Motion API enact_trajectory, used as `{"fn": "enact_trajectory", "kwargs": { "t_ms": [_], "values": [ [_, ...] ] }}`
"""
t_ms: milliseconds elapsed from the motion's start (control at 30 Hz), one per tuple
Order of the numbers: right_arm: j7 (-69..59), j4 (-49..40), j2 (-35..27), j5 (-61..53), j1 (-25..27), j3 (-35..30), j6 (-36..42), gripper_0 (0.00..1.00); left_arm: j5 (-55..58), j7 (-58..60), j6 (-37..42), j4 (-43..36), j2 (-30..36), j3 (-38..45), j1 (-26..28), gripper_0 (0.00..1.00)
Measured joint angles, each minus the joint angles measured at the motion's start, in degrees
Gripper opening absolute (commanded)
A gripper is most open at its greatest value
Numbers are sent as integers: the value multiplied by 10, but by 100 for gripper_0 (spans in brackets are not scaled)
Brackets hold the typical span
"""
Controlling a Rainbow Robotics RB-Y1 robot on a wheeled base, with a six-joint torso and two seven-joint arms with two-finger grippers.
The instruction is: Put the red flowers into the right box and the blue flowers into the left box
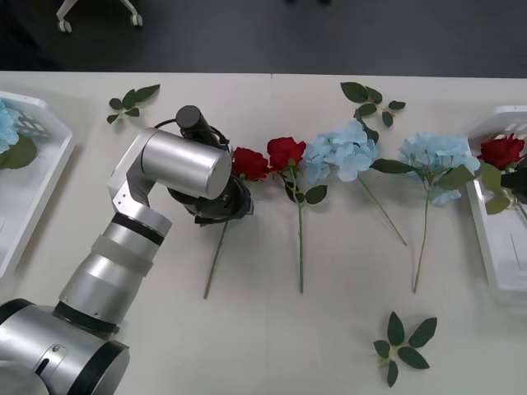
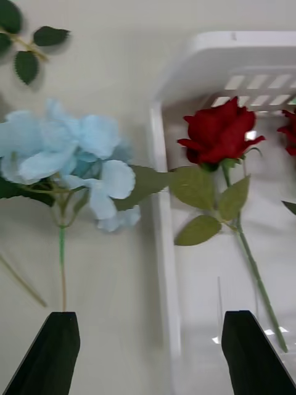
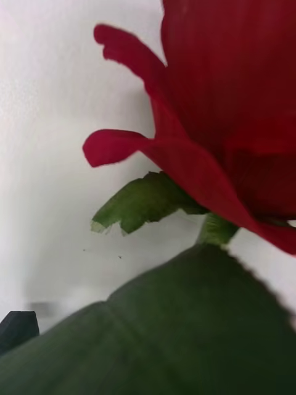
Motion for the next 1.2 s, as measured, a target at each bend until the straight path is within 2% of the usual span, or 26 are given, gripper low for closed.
{"fn": "enact_trajectory", "kwargs": {
  "t_ms": [67,100,133,200,300,467,633,900,1033,1200],
  "values": [
    [0,-23,0,-4,0,9,9,68,0,0,0,10,0,0,-3,100],
    [0,-35,0,-4,0,16,16,68,0,0,0,12,0,0,-3,82],
    [0,-47,0,-4,0,24,21,68,0,0,0,13,0,0,-3,54],
    [0,-66,0,-4,0,42,30,68,1,0,0,13,0,0,-3,21],
    [0,-91,0,-9,-1,72,27,68,1,0,0,13,0,-5,-3,1],
    [0,-132,-3,-24,-2,118,-23,68,1,0,0,14,0,-22,-3,0],
    [0,-158,-37,-61,6,132,-157,68,1,0,0,16,0,-24,-3,0],
    [0,-205,-91,-64,83,120,-315,68,1,0,0,15,0,-24,-3,0],
    [0,-216,-93,-59,110,119,-349,68,9,0,0,1,2,-23,-3,0],
    [0,-216,-93,-59,133,119,-383,67,35,0,0,-78,16,-7,8,0]
  ]
}}
